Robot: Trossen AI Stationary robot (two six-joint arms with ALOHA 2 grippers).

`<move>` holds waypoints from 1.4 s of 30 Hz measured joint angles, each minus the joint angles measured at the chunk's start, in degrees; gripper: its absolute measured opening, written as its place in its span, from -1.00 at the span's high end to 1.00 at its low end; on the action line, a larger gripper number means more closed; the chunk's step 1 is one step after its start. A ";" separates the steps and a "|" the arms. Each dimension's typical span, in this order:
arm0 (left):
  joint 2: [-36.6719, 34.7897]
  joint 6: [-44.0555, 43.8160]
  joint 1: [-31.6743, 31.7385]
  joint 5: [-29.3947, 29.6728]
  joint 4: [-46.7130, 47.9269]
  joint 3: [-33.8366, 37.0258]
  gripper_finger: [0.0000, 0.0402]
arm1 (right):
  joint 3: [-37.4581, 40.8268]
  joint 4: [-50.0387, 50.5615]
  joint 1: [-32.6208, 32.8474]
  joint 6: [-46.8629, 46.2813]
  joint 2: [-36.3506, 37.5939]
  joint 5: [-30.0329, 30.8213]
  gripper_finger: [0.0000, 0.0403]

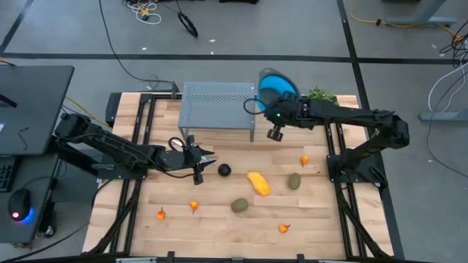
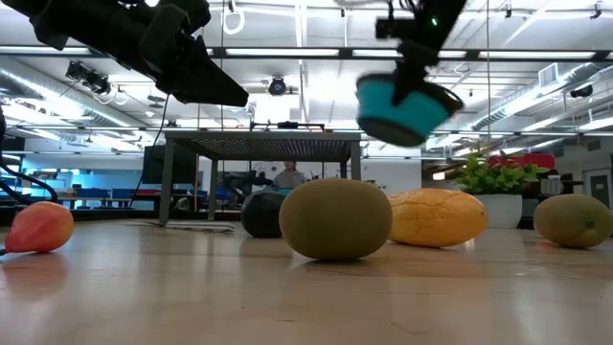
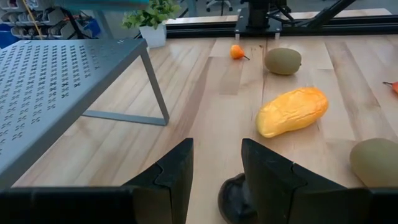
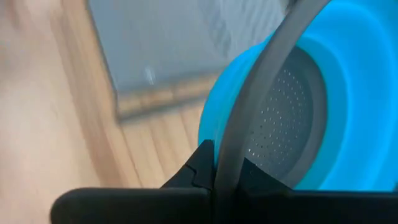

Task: Pick & Place Fruit
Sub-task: Put the blue strainer bowl on top of the gray metal shelf

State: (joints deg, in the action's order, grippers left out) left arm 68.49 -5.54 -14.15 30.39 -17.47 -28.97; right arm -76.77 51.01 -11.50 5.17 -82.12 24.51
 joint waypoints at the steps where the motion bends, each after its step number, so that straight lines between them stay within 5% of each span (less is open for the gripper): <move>1: 0.00 -0.02 0.00 0.00 0.00 0.00 0.27 | -1.25 -1.19 0.56 0.37 -0.23 -0.18 0.96; 23: -2.62 3.33 -1.68 0.14 -6.85 -0.02 0.27 | -27.64 0.33 4.76 20.85 -23.27 3.76 0.96; 42: -7.98 4.49 -2.82 -0.02 -5.45 0.00 0.27 | -28.03 3.68 4.76 20.18 -25.38 -3.26 0.83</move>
State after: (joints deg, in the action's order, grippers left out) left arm 60.51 -1.05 -16.97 30.37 -22.93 -28.97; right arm -104.80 54.68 -6.74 25.34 -107.50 21.25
